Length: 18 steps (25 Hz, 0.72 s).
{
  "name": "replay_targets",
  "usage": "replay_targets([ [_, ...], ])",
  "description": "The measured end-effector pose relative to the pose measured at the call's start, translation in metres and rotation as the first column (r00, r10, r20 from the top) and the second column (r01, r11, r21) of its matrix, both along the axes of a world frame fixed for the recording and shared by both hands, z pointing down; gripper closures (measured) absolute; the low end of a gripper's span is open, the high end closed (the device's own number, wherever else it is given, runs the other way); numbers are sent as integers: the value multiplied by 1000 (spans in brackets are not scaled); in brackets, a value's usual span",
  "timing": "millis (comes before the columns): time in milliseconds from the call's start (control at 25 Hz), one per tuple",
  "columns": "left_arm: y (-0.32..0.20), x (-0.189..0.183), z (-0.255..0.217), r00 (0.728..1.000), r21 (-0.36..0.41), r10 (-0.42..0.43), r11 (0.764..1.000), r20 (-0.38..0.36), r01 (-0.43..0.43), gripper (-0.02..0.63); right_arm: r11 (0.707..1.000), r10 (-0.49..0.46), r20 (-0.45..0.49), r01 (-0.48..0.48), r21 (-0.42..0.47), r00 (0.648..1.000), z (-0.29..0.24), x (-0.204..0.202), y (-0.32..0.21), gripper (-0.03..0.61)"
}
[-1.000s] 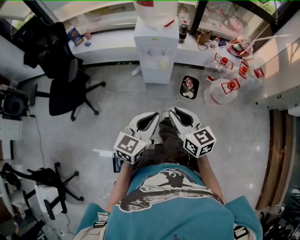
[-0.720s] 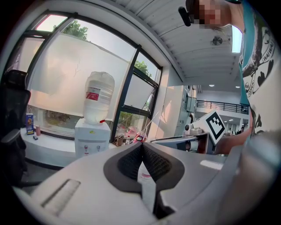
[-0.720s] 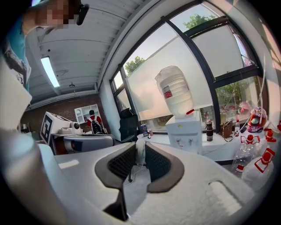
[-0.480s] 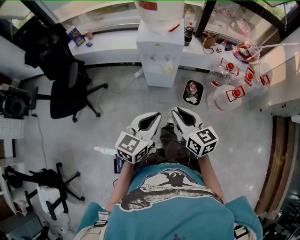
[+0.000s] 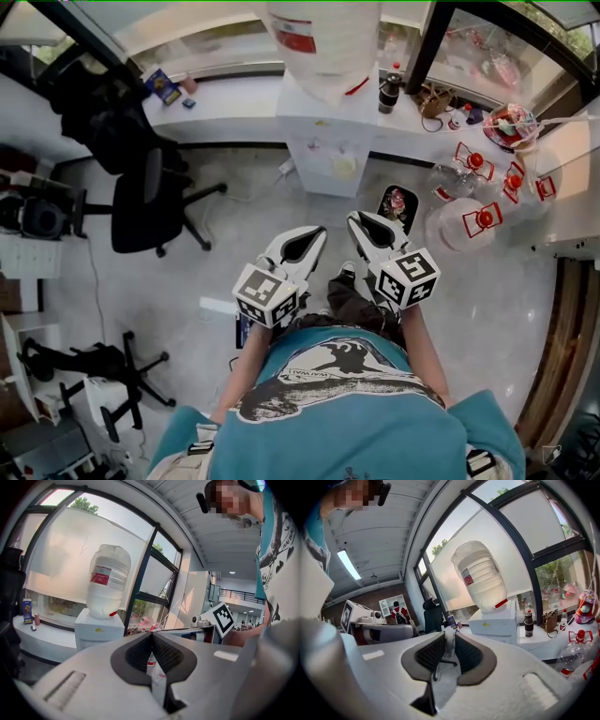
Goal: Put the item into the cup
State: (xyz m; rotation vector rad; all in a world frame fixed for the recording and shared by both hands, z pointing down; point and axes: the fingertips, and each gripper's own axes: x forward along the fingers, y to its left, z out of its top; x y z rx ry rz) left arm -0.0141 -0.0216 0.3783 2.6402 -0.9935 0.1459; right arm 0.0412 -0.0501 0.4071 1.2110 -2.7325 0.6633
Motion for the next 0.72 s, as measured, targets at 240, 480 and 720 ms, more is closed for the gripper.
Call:
replay_targets([
  [240,-43,17,-1,999,3,1,1000,34,-2,600,1000,-23,24,23,-7,999,6,10,-40,512],
  [480,-75,27,6,998,-19,-5,1000,59,6,600,999,-31,46,33,-43,998,22,18,-62,512],
  [720,-86,39,16,995,-51,14,999,99,-9,600,995,-3,77,11,-100,997,40,33,-69,512],
])
